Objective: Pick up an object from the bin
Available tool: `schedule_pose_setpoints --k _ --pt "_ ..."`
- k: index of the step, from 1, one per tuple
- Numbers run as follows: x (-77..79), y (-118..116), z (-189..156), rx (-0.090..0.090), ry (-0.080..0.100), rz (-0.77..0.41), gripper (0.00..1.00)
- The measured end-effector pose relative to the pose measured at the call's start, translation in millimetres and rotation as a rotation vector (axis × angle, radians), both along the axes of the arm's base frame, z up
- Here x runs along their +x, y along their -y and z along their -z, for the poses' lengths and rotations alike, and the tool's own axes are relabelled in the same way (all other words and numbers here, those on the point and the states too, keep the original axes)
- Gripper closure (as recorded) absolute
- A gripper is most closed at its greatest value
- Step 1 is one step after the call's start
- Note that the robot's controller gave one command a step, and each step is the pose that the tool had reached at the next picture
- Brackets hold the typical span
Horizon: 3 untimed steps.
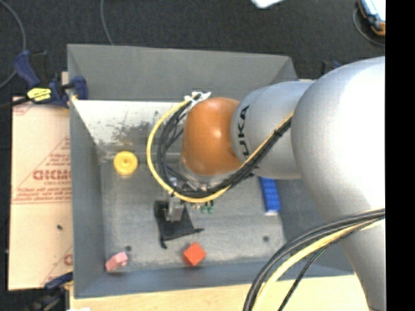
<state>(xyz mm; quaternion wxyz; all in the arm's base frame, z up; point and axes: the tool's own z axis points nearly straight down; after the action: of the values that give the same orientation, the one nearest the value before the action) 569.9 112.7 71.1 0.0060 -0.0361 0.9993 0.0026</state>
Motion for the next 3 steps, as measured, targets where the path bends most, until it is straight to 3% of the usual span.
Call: schedule_pose_setpoints --k 3 --pt "-1.5 1 -16 -0.001 -0.004 0.001 1.0"
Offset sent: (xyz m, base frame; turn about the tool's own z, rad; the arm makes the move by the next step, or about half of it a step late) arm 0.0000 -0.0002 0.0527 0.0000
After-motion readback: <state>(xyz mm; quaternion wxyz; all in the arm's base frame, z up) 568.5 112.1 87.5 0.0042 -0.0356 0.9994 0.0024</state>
